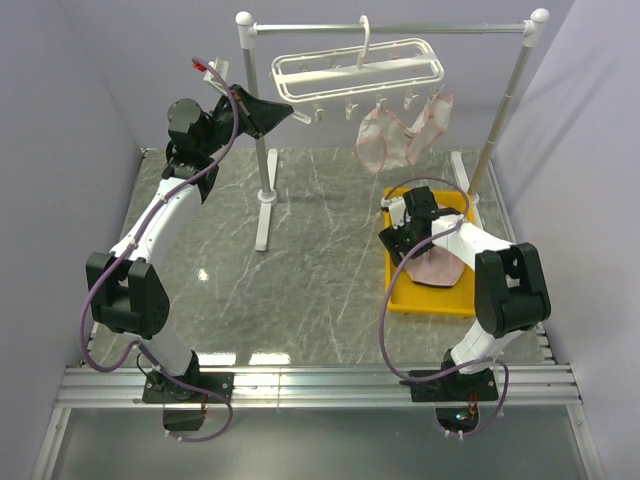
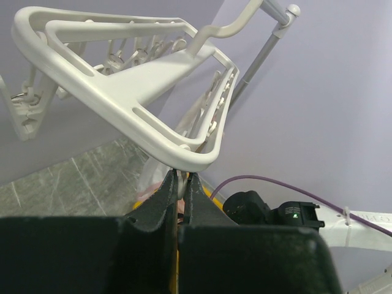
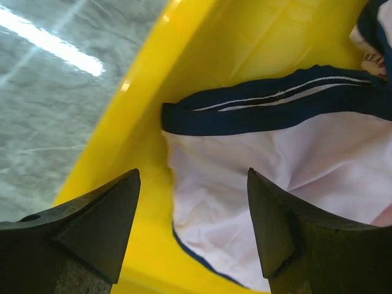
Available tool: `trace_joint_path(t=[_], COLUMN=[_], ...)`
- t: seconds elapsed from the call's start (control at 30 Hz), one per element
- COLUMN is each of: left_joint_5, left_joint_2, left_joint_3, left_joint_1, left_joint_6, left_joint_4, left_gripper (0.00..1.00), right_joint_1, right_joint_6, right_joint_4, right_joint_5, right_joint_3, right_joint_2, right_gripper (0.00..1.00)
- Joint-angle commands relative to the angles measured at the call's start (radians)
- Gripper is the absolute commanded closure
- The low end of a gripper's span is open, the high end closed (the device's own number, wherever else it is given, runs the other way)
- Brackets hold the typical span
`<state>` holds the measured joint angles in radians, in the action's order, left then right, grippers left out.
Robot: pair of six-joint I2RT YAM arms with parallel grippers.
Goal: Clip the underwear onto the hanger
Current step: Pick up the underwear from the bin.
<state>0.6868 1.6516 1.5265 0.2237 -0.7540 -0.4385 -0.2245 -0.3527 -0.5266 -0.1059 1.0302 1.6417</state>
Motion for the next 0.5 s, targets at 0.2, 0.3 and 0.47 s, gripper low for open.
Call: trace_joint_path(t=[0.2, 0.3, 0.47], left_joint_5=[0.005, 0.007, 0.011], left_joint_2=[0.007, 0.01, 0.001], left_joint_3=[0.037, 0.047, 0.027], left_joint_1=[-0.006, -0.006, -0.006], left_joint_6=[-0.018, -0.015, -0.018], left_joint_4=[-0.051, -0.043, -0.048], left_gripper=[1.0, 1.0, 1.0], right_joint_1=[0.008, 0.008, 0.031], right_joint_6=[-0.037, -0.071, -0.13], right_joint_4=[0.085, 0.045, -0.006], right_joint_5=[0.012, 0.0, -0.092], right_joint_3=[-0.029, -0.006, -0.004], right_joint_2=[0.093, 0.113, 0.075], right_gripper=[0.25, 0.41, 1.0])
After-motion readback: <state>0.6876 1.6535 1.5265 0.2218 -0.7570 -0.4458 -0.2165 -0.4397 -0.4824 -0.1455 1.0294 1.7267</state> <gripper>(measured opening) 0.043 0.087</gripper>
